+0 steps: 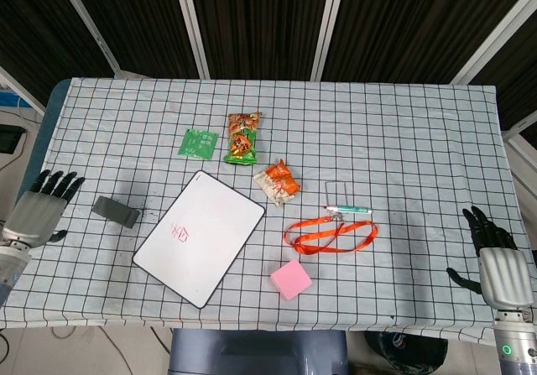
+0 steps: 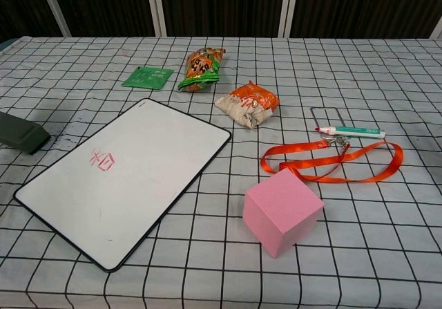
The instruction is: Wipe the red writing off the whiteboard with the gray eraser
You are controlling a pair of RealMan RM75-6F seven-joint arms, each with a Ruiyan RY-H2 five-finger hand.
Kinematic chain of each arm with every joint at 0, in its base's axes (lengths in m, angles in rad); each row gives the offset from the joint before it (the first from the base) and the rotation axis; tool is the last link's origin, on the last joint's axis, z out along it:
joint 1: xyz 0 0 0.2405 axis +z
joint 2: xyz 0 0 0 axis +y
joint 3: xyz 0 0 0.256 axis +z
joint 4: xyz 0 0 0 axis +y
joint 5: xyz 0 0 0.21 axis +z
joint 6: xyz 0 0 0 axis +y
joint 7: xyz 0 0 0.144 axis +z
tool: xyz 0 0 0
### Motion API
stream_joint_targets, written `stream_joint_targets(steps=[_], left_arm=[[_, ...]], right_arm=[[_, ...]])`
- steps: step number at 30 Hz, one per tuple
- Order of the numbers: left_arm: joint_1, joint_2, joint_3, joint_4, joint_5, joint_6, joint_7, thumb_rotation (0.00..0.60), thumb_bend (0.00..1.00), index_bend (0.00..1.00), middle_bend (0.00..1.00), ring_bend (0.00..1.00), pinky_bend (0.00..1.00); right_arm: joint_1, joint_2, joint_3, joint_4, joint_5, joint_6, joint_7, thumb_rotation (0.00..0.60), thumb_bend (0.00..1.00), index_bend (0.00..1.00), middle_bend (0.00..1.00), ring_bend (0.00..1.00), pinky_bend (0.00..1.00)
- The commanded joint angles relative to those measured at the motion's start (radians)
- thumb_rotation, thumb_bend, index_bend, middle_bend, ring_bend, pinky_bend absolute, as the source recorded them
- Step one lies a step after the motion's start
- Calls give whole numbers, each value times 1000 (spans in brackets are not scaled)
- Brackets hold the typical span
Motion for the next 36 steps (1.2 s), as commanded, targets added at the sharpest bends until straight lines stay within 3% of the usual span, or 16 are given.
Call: stream_joint_targets(steps=[1, 15, 23, 36], left_arm=[[-41, -45, -2, 57, -16, -47, -3, 600, 133, 14, 62, 0, 0], [-106, -208, 39, 264, 38, -97, -88, 600, 226, 163, 179, 0, 0], [-130, -262, 63, 345, 99, -90, -206, 600, 229, 213, 220, 0, 0], [-151, -336, 99, 446, 168, -49, -281, 600, 218, 313, 305, 0, 0]], right_arm=[[1, -1, 1, -1, 3, -1, -3, 600, 132, 7, 91, 190, 224], [0, 1, 2, -2, 7, -4, 2, 600, 132, 7, 91, 190, 224], [1, 2, 3, -4, 10, -6, 4, 600, 132, 7, 91, 190, 224], [1, 4, 4, -6, 15, -10, 5, 600, 133, 7, 91, 190, 224]])
